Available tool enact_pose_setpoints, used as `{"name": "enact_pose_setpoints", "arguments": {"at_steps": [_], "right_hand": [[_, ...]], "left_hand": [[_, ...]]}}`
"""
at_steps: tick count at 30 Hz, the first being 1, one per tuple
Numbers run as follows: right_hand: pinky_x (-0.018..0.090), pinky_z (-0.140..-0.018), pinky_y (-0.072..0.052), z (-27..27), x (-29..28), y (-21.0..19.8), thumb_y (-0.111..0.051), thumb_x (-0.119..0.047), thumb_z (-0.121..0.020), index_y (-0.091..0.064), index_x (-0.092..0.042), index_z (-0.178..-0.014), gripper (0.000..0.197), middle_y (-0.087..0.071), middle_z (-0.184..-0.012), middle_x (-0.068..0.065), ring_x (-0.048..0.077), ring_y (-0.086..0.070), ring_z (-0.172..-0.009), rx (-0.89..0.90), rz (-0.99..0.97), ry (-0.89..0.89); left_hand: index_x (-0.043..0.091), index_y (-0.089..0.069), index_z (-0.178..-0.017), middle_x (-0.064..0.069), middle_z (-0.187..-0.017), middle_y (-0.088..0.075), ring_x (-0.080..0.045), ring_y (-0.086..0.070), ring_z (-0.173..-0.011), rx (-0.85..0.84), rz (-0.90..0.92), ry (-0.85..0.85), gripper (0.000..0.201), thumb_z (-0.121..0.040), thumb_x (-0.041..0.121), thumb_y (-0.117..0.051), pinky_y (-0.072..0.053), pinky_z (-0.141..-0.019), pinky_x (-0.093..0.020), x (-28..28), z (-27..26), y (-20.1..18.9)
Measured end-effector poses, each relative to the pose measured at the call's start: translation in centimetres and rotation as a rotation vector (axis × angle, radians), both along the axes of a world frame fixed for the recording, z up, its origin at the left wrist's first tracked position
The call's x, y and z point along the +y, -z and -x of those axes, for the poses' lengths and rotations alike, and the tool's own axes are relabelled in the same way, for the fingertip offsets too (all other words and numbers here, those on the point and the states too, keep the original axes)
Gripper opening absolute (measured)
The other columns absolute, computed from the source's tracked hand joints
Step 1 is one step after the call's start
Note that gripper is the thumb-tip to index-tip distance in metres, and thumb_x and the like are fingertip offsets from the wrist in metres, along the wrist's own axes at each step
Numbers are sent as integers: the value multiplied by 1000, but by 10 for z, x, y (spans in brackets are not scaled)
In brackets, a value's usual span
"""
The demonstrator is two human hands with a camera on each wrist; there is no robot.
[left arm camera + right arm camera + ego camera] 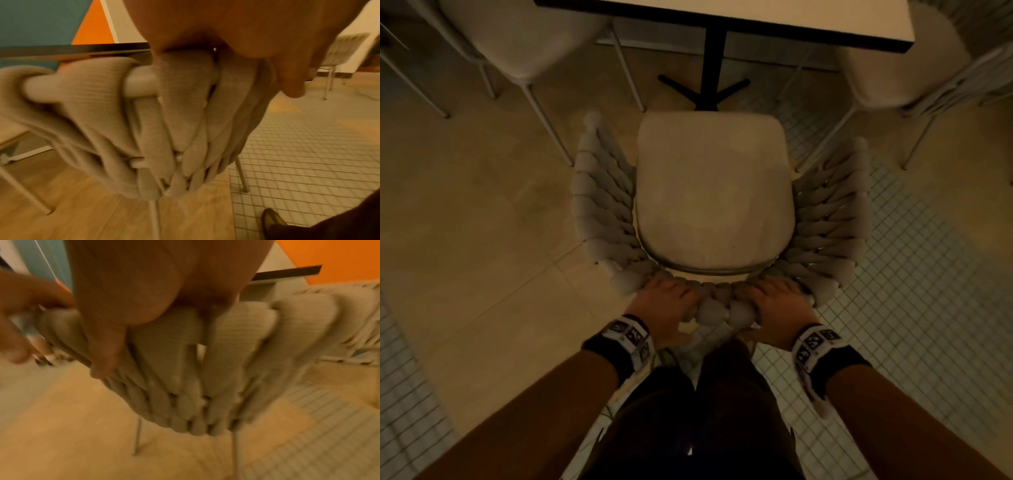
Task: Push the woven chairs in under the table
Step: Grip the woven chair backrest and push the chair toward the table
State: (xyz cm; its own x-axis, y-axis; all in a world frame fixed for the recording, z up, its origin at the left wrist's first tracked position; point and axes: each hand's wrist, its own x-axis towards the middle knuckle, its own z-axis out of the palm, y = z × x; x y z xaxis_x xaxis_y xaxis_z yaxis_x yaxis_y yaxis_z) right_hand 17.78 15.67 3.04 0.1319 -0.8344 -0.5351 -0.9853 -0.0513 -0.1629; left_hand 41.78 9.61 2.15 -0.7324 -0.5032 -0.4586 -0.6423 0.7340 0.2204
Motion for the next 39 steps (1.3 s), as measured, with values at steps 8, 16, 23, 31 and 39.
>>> {"name": "enact_pose_setpoints", "arguments": {"at_steps": [8, 16, 23, 31, 39], "right_hand": [[37, -73, -54, 3, -19, 20, -41, -79, -64, -63, -27, -93, 63, -70, -93, -1, 25, -64, -84, 58, 89, 16], [31, -62, -52, 0, -80, 17, -47, -76, -68, -64, -21, -77, 58, -71, -75, 4, 26, -65, -67, 39, 148, -4], [32, -58, -51, -8, -72, 9, -52, -67, -71, -67, -22, -78, 48, -70, -77, 2, 25, -65, -66, 4, 190, 23], [35, -66, -53, -1, -89, 19, -37, -77, -70, -66, -25, -86, 62, -69, -81, 1, 25, -64, -72, 7, 132, -9], [34, -53, -49, -4, -84, 5, -65, -69, -65, -67, -18, -77, 52, -68, -72, 4, 27, -64, -62, -10, 260, -13]], "left_hand": [[18, -60, -121, -9, -106, -73, -30, -70, -89, 48, 67, 136, 68, -79, 67, -39, -59, -76, -44, -28, 0, 33], [23, -45, -136, -4, -131, -59, -29, -60, -110, -5, 62, 76, 74, -81, 72, -44, -53, -87, -40, -98, 9, 15], [25, -54, -123, 1, -120, -63, -27, -60, -104, -72, 70, 26, 73, -76, 77, -36, -51, -86, -41, -93, 8, 28], [24, -60, -113, -1, -105, -68, -27, -64, -90, -92, 76, 24, 68, -76, 75, -33, -55, -76, -38, -111, 15, 17], [24, -60, -116, 0, -112, -67, -27, -63, -99, -67, 88, -6, 74, -72, 75, -31, -54, -82, -41, -105, 11, 25]]}}
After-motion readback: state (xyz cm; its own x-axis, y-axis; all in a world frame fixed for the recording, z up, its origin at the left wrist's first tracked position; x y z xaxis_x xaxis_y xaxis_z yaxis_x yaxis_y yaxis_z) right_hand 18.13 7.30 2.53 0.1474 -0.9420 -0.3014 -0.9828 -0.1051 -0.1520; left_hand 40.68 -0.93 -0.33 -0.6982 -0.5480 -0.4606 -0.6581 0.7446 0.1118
